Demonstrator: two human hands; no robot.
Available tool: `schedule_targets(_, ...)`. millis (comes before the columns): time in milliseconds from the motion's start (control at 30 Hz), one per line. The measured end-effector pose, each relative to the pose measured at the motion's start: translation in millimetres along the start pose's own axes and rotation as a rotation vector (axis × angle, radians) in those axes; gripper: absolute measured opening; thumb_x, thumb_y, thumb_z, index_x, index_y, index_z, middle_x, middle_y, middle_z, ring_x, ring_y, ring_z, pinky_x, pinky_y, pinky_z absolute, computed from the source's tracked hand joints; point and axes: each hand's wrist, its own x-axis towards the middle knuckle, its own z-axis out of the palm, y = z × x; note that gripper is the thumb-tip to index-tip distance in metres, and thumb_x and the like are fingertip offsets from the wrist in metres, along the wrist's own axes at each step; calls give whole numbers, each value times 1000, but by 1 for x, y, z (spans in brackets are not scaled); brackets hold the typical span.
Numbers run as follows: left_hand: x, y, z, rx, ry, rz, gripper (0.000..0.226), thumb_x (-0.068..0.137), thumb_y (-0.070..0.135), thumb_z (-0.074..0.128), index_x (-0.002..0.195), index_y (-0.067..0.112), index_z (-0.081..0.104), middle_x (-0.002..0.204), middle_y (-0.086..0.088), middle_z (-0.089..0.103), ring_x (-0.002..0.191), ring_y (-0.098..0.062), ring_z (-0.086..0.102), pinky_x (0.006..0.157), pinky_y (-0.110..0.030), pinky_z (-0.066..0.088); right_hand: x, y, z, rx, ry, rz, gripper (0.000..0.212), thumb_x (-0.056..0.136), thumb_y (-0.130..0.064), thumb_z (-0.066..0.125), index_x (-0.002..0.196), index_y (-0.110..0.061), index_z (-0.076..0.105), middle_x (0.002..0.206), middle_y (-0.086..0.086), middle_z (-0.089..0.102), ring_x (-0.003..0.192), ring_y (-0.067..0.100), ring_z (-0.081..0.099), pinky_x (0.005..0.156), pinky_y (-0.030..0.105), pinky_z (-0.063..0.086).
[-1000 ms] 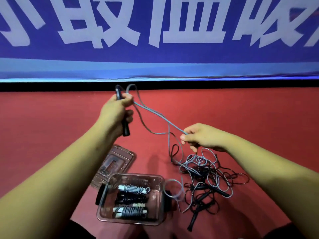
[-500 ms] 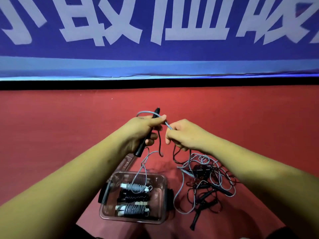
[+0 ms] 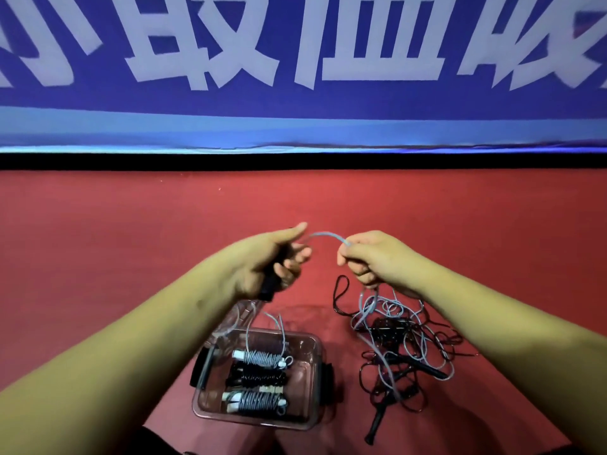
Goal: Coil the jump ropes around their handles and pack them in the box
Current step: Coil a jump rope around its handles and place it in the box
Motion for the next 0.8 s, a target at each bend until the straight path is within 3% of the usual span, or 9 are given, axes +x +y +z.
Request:
schedule_targets(100, 5, -10, 31, 85, -29, 58, 28, 95, 30, 56, 73, 13, 52, 56, 3, 49, 34, -3, 33, 28, -12, 24, 1, -2, 24, -108, -122, 13, 24, 98, -5, 41, 77, -14, 47, 45, -5, 34, 40, 10, 25, 44, 23, 19)
schedule_targets(233, 6, 6, 25, 1, 127, 229, 24, 99, 13, 50, 74, 14, 49, 54, 4, 45, 32, -3, 30, 28, -13, 22, 1, -4, 25, -52, -121, -99, 24, 101, -16, 44, 82, -7, 53, 51, -1, 33, 42, 12, 27, 43, 23, 24)
schedule_targets(400, -5, 46, -12, -258, 237, 449, 24, 100, 9, 42, 77, 14, 46, 50, 5, 43, 33, -3, 32, 30, -12, 24, 4, 2, 2, 43, 28, -3, 81, 89, -74, 21, 82, -5, 64, 52, 4, 46, 44, 19, 41, 49, 27, 28)
schedule_targets(467, -6, 46, -22, -292, 273, 450, 24, 100, 8, 43, 77, 14, 45, 50, 4, 44, 34, -4, 33, 31, -12, 25, 7, 4, -5, 16, 38, 68, 91, 86, -79, 17, 85, -5, 69, 57, 7, 54, 46, 21, 47, 50, 28, 33)
schedule_targets(533, -4, 46, -27, -310, 310, 460, 24, 101, 10, 45, 77, 14, 45, 52, 3, 45, 34, -5, 34, 31, -13, 27, 4, 2, -6, -20, -4, 104, 76, 96, -65, 28, 89, -2, 69, 61, 10, 56, 48, 21, 49, 53, 29, 37)
schedule_targets(600, -5, 46, -24, -271, 313, 472, 25, 101, 19, 49, 77, 14, 46, 56, 3, 43, 35, -4, 34, 31, -13, 26, -2, 0, -3, -149, -36, 29, 44, 101, -34, 42, 91, 0, 68, 62, 7, 54, 48, 17, 47, 54, 30, 38)
schedule_targets(667, -8, 40, -13, -129, 250, 400, 28, 94, 35, 58, 78, 16, 48, 59, 3, 40, 34, -3, 30, 29, -12, 23, -6, 0, 3, -197, -56, -76, 27, 100, -13, 44, 91, -1, 67, 58, 1, 50, 47, 13, 43, 52, 29, 36)
schedule_targets(733, -10, 23, 5, 97, 134, 241, 31, 84, 44, 62, 85, 14, 53, 58, 4, 38, 35, -3, 27, 29, -11, 20, -5, -3, 10, -110, -61, -135, 25, 100, -9, 44, 89, -2, 66, 55, -1, 48, 46, 13, 40, 49, 26, 35)
schedule_targets(800, -9, 6, 22, 261, 40, 177, 19, 90, 31, 61, 86, 13, 54, 58, 3, 41, 36, -3, 29, 30, -12, 21, -5, -8, 15, -48, -25, -187, 25, 99, -9, 45, 88, 0, 64, 53, 0, 49, 45, 15, 40, 47, 26, 36)
